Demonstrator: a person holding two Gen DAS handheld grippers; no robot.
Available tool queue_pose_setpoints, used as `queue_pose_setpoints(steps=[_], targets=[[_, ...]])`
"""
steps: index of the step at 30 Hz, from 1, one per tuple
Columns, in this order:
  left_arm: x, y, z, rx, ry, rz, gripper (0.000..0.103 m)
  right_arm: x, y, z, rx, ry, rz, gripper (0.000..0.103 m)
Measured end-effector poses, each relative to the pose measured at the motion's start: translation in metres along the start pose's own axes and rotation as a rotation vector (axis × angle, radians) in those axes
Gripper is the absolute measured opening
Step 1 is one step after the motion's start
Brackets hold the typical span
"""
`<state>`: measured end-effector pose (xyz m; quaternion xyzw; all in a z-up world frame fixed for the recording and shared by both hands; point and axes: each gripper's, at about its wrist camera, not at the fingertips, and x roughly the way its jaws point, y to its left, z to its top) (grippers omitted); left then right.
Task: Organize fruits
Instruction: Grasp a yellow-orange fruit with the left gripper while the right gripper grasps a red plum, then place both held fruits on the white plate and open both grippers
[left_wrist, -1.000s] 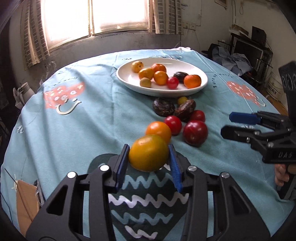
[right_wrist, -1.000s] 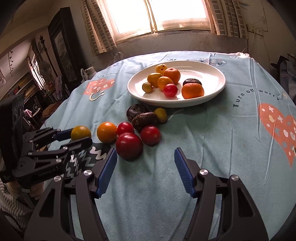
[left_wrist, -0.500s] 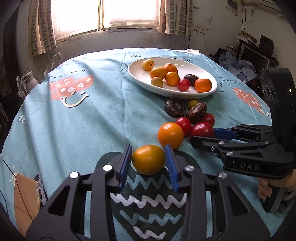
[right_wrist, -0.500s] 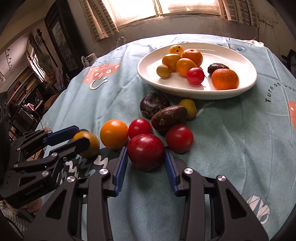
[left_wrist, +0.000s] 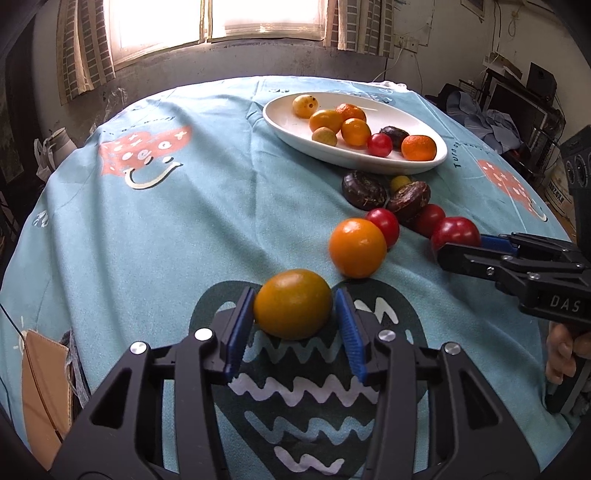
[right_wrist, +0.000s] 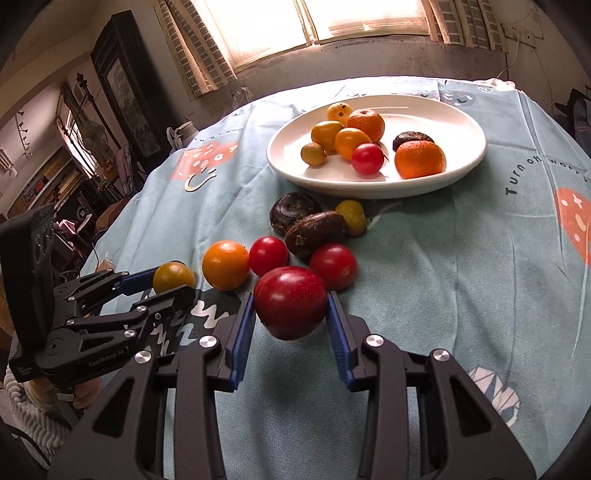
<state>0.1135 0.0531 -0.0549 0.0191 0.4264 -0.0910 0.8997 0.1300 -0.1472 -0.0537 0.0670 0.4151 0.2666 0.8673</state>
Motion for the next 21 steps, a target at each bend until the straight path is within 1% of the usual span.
queue_pose_setpoints(steps=[3,5,6,8,11,13,15,17,19,20,21], targets=[[0.001,0.003,0.001,-0.019,0.008,-0.007,0.042,-0.011,-0.003,0.002,0.005,-0.033,0.0,0.039],[-0.005,0.002,0.008,-0.023,-0.02,-0.006,0.042,-0.022,-0.007,0.008,0.013,-0.068,-0.002,0.039],[-0.008,-0.001,0.015,-0.008,-0.038,-0.003,0.042,-0.027,-0.009,0.013,0.009,-0.086,-0.014,0.039],[-0.014,-0.009,0.036,0.021,-0.079,0.004,0.042,-0.033,-0.015,0.028,0.001,-0.112,-0.052,0.039],[-0.015,-0.023,0.076,0.057,-0.132,0.002,0.042,-0.037,-0.03,0.058,0.015,-0.142,-0.1,0.039],[-0.004,-0.03,0.101,0.058,-0.16,0.0,0.042,-0.032,-0.037,0.075,0.01,-0.163,-0.143,0.039],[0.013,-0.034,0.121,0.048,-0.155,-0.021,0.042,-0.021,-0.044,0.089,0.012,-0.158,-0.159,0.039],[0.032,-0.037,0.134,0.038,-0.142,-0.021,0.042,-0.008,-0.052,0.098,0.024,-0.147,-0.154,0.039],[0.049,-0.037,0.141,0.023,-0.126,-0.037,0.042,0.005,-0.054,0.102,0.01,-0.132,-0.121,0.04],[0.057,-0.036,0.144,0.013,-0.114,-0.044,0.042,0.013,-0.054,0.104,0.005,-0.117,-0.114,0.042],[0.064,-0.035,0.145,0.003,-0.106,-0.046,0.042,0.018,-0.055,0.104,0.005,-0.115,-0.116,0.051]])
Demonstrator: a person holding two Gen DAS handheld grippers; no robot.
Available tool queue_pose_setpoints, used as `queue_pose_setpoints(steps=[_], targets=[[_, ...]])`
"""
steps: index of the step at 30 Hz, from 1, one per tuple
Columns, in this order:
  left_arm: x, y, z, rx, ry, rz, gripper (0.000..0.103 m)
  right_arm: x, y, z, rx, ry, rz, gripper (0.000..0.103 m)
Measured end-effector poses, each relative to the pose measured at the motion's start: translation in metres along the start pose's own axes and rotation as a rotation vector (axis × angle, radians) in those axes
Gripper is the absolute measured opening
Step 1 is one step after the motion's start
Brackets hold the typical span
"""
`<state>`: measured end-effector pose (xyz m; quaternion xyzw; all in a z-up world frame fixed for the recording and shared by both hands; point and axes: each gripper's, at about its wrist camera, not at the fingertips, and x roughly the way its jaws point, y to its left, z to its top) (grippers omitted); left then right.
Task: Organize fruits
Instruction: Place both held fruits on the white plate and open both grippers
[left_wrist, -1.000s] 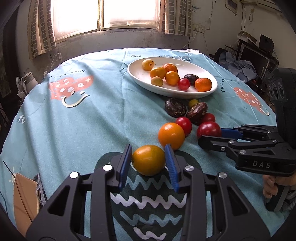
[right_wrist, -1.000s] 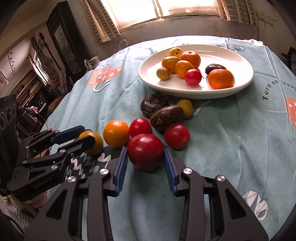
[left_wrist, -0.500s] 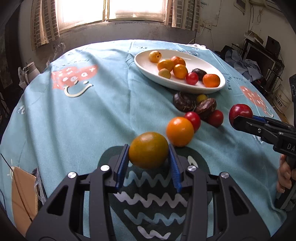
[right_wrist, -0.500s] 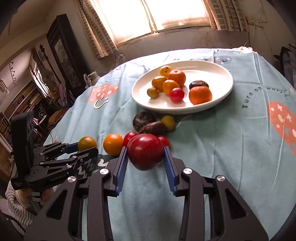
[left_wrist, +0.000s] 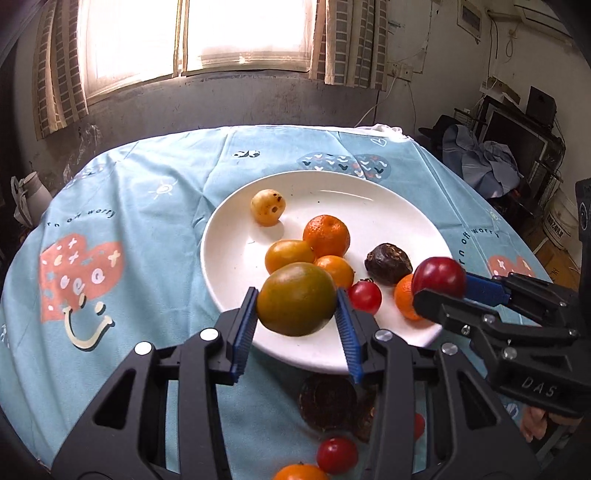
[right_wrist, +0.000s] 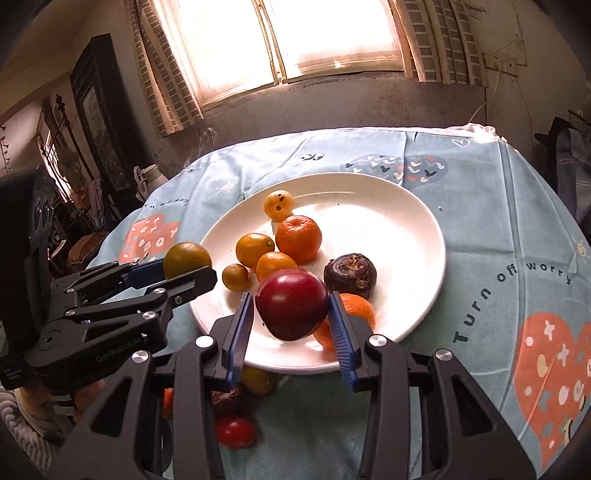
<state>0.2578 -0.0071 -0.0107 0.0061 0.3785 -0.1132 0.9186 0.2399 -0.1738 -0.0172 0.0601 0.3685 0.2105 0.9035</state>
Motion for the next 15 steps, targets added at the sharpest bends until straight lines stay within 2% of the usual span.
queue_pose_setpoints(steps=[2,6,9,15], targets=[[0.01,0.002,-0.001,-0.004,0.017,-0.003,0.043,0.002,0.001,-0.003,-0.012,-0.034,-0.012,0.059],[0.013,0.006,-0.009,-0.004,0.025,0.008,0.044,-0.006,-0.001,-0.004,-0.018,-0.047,-0.016,0.059],[-0.006,0.011,-0.018,0.004,-0.008,0.029,0.054,-0.018,0.001,-0.01,-0.016,-0.048,-0.003,0.059],[-0.055,0.02,-0.045,-0.011,-0.066,0.038,0.067,-0.045,0.012,-0.034,-0.009,-0.066,0.012,0.059]])
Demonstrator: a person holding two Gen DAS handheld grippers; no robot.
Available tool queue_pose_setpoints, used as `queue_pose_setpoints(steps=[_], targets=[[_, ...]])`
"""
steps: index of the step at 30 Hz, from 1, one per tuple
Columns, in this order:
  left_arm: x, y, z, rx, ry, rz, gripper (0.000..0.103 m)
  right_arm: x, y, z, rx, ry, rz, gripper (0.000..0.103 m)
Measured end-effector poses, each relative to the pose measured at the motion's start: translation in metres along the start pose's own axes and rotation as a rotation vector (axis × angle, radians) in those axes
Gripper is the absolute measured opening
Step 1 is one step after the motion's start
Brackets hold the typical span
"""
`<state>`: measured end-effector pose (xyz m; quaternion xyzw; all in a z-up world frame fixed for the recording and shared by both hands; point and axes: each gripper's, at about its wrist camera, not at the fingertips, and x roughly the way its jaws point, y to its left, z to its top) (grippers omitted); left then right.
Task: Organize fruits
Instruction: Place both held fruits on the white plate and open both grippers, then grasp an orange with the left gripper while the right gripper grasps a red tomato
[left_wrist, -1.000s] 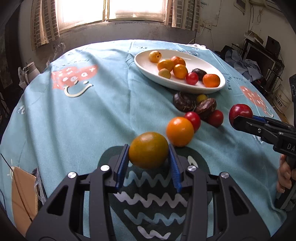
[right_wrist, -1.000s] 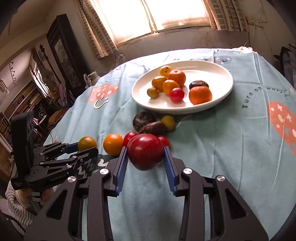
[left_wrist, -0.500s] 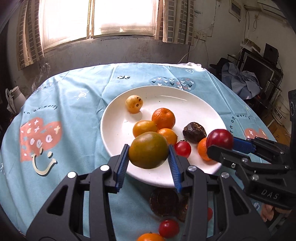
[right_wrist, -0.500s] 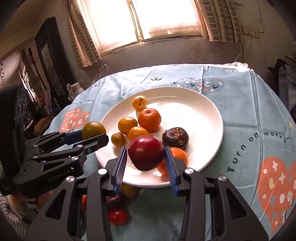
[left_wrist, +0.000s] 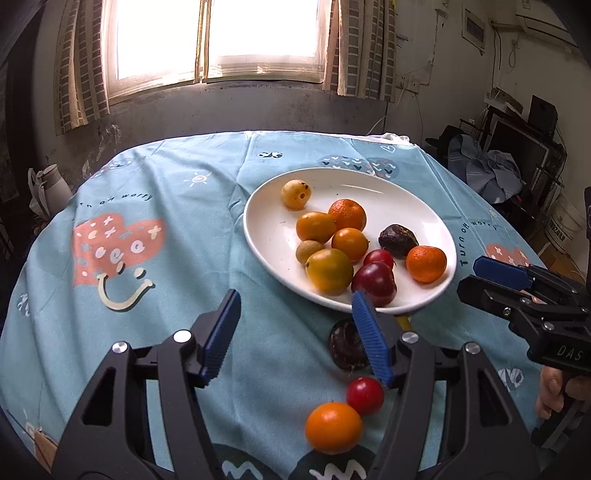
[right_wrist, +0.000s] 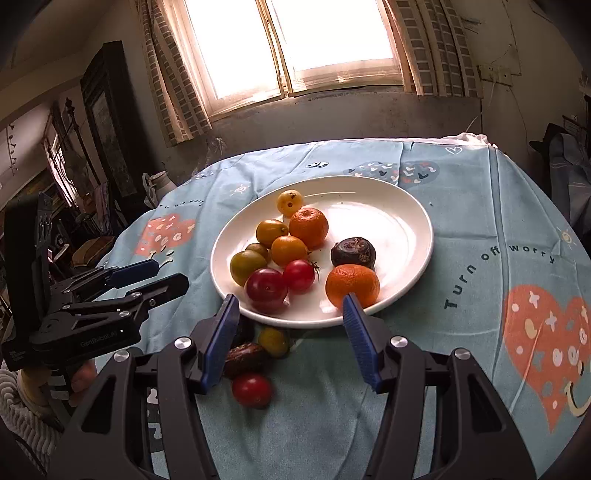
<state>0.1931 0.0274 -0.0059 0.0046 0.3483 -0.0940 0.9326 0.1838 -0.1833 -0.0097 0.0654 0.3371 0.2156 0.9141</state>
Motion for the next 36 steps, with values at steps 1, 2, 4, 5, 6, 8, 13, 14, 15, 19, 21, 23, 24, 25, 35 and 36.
queue_pose_setpoints(steps=[1,2,4,5,6,8,13,14,15,19,21,23,24,25,35,36], targets=[[-0.007,0.0,-0.007,0.007,-0.004,0.002,0.067,-0.004,0.002,-0.005,0.004,-0.003,0.003,0.059],[-0.014,0.0,-0.015,0.016,-0.004,0.004,0.067,-0.008,0.005,-0.011,0.003,0.0,0.007,0.059],[-0.024,-0.001,-0.031,0.029,0.0,0.01,0.067,-0.013,0.01,-0.021,-0.003,0.007,0.007,0.059],[-0.028,-0.001,-0.038,0.034,0.004,0.011,0.067,-0.015,0.012,-0.025,-0.002,0.009,0.007,0.059],[-0.03,-0.002,-0.045,0.041,0.012,0.012,0.067,-0.017,0.013,-0.028,0.001,0.01,0.01,0.059],[-0.034,-0.005,-0.056,0.06,0.02,0.019,0.067,-0.021,0.015,-0.034,0.006,0.01,0.015,0.059],[-0.028,-0.014,-0.066,0.108,0.047,0.019,0.067,-0.022,0.011,-0.039,0.026,0.015,0.007,0.06],[-0.026,-0.015,-0.066,0.116,0.053,0.017,0.067,-0.021,0.01,-0.039,0.029,0.017,0.006,0.06],[-0.025,-0.016,-0.068,0.123,0.06,0.015,0.067,-0.02,0.009,-0.039,0.031,0.02,0.008,0.06],[-0.015,-0.019,-0.069,0.135,0.092,0.004,0.067,-0.018,0.01,-0.039,0.031,0.029,0.012,0.06],[-0.009,-0.017,-0.069,0.127,0.117,-0.011,0.063,-0.019,0.01,-0.039,0.032,0.029,0.011,0.06],[-0.005,-0.015,-0.068,0.112,0.132,-0.042,0.05,-0.018,0.01,-0.039,0.033,0.027,0.011,0.06],[-0.004,-0.014,-0.068,0.107,0.139,-0.055,0.044,-0.018,0.01,-0.04,0.034,0.028,0.01,0.06],[-0.002,-0.013,-0.068,0.105,0.147,-0.068,0.041,-0.017,0.011,-0.04,0.033,0.029,0.01,0.06],[-0.003,-0.009,-0.066,0.092,0.132,-0.038,0.038,-0.014,0.009,-0.042,0.034,0.048,0.01,0.06],[-0.006,-0.005,-0.065,0.083,0.119,-0.022,0.038,-0.013,0.01,-0.043,0.029,0.055,0.009,0.06]])
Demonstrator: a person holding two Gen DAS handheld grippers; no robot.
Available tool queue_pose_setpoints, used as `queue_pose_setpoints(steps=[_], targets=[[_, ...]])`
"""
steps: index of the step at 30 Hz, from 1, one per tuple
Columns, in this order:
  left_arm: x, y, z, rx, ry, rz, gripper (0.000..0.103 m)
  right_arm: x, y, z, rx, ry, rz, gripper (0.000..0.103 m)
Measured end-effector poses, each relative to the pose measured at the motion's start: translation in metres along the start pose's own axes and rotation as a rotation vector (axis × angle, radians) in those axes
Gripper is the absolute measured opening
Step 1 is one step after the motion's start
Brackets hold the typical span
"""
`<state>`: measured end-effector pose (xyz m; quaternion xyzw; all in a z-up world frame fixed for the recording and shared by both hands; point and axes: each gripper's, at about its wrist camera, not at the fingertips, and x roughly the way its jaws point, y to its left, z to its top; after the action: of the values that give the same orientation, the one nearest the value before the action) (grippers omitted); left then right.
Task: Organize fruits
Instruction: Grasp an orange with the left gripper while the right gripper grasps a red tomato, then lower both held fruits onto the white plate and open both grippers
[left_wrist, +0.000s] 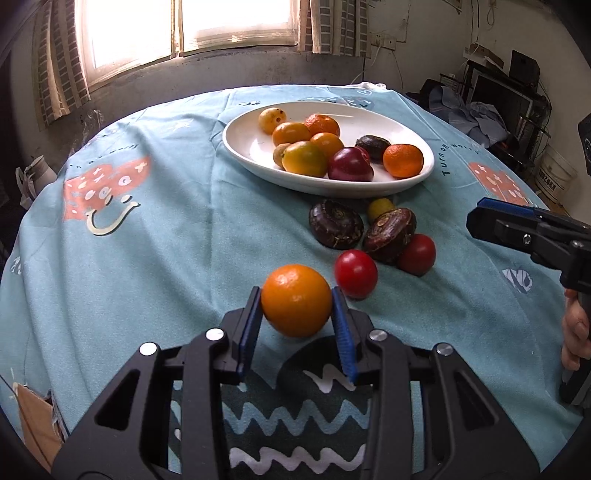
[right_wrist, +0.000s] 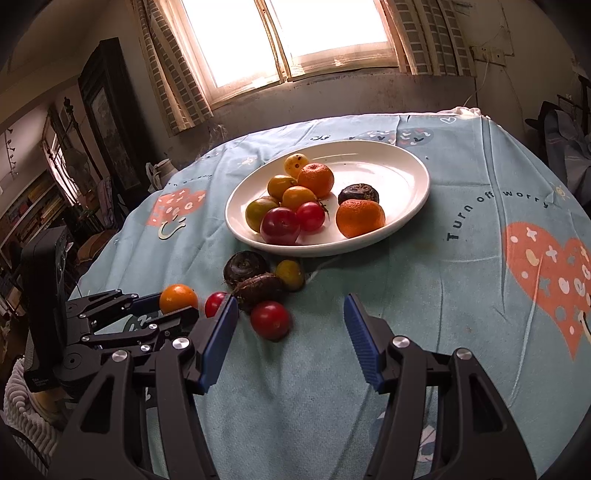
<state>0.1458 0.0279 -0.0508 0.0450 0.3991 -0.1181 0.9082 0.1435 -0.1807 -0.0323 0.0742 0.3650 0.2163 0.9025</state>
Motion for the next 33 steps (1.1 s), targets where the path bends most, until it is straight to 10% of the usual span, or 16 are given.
queue_pose_setpoints(steps=[16,33], targets=[[-0.011,0.018,0.003,-0.054,-0.028,0.021,0.038,0.061,0.032,-0.006,-0.164,0.179,-0.061,0.041],[-0.023,0.008,0.035,-0.04,-0.085,0.027,0.038,-0.017,0.008,0.004,-0.074,0.001,-0.007,0.029]])
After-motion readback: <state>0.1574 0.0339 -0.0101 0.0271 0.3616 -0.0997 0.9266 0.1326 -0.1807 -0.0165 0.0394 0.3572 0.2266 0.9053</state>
